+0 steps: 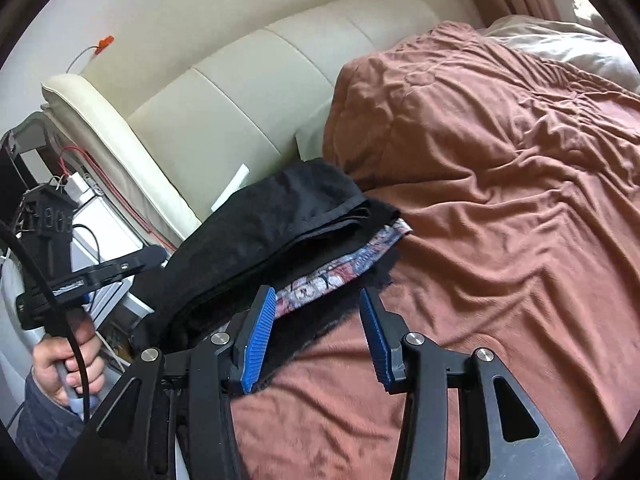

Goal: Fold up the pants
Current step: 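Open both tools and release the folded shorts on the bed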

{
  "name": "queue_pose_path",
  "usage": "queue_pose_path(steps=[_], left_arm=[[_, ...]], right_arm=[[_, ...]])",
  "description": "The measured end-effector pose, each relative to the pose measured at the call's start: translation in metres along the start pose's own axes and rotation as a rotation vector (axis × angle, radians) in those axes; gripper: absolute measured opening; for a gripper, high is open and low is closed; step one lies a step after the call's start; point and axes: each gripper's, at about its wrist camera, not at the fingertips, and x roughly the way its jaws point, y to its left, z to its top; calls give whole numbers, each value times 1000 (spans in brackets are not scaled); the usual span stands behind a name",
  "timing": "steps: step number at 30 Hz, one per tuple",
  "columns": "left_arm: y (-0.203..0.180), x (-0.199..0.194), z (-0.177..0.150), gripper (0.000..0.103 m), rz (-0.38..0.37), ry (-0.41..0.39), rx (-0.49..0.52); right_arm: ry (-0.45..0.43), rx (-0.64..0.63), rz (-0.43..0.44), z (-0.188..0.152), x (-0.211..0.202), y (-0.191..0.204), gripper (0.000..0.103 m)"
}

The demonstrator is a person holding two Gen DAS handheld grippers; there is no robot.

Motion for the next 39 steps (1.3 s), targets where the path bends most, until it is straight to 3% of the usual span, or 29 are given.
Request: queue_pose_path(steps=[3,5,9,13,18,20,21,26,29,34,39], left_arm=[[-14,7,-5,34,2,17,12],[-22,14,-7,22,-4,42,16],[-32,28,-19,18,31,100,30],[-25,40,-29,16,54,149,-17],[-34,25,-33,16,67,139,-15],[-37,15,-34,18,67,130,-18],[-38,10,-34,20,65,124,-28],[-46,-12,-40,69,83,86,-28],[-54,-26,-43,87,73,60,-37],[-76,-54,-50,100,62,18,-15],[-101,-79,-59,101,55,-19,21]], right_arm=[[-1,0,-8,-5,-26,-4,42],[-5,-4,-15,-10,-42,-6,42],[-4,-22,-32,-24,-70,-8,42],[12,-40,-53,-38,-90,-12,42],[17,-47,-86,-45,-110,-17,56],[14,-59,-113,-45,-120,-17,68],[10,-65,-131,-45,-124,-15,72],[-17,-131,-166,-47,-149,3,91],[-38,-132,-183,-47,-167,10,103],[-66,-129,-243,-54,-197,18,103],[-86,-126,-252,-62,-228,27,103]])
